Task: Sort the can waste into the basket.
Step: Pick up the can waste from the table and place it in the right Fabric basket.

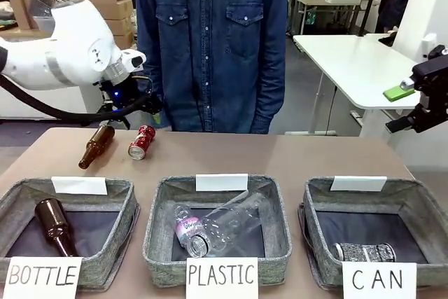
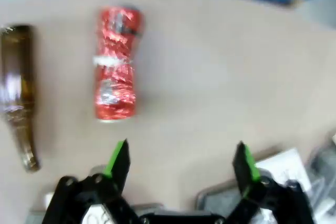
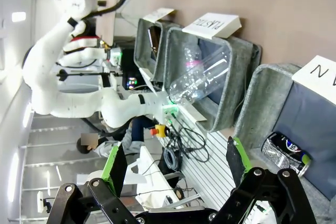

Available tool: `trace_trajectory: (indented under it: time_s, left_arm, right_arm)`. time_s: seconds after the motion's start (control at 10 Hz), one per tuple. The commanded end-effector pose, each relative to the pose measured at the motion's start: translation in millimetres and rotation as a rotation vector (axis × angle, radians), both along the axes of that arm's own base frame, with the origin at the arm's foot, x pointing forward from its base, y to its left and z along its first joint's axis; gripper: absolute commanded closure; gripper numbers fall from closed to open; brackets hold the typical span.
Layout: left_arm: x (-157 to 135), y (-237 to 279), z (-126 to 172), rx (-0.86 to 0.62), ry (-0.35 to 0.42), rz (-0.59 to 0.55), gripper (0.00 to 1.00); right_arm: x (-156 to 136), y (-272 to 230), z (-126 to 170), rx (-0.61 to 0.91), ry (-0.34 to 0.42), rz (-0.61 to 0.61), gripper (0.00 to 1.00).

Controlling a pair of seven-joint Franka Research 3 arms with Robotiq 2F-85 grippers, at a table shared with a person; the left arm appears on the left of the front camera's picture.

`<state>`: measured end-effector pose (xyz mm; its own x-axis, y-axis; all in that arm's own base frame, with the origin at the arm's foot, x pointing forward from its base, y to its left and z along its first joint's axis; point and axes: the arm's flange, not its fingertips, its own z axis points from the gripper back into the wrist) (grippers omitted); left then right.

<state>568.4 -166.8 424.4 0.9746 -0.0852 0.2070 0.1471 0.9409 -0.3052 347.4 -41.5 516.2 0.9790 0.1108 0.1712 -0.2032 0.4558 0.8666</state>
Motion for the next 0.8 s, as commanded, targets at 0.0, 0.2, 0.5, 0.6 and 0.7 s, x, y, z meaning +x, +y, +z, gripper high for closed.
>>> trace_trajectory:
  time_s: [0.0, 0.2, 0.5, 0.6, 0.7]
  left_arm:
    - [-55, 76, 34, -0.116, 0.043, -0.276, 0.00]
    - [-121, 125, 36, -0.244, -0.025, -0.455, 0.00]
    - [-191, 194, 4, -0.592, -0.316, -0.478, 0.00]
    - [-208, 220, -7, -0.739, -0.415, -0.449, 0.00]
    - [-217, 253, -16, -0.931, -0.477, -0.430, 0.00]
  right_arm:
    - [0, -2, 1, 0.002, -0.020, 0.014, 0.00]
    - [0, -2, 1, 0.002, -0.020, 0.014, 0.00]
    - [0, -2, 1, 0.002, -0.020, 0.014, 0.00]
    - [0, -2, 1, 0.002, -0.020, 0.014, 0.00]
    - [0, -2, 1, 0.002, -0.020, 0.014, 0.00]
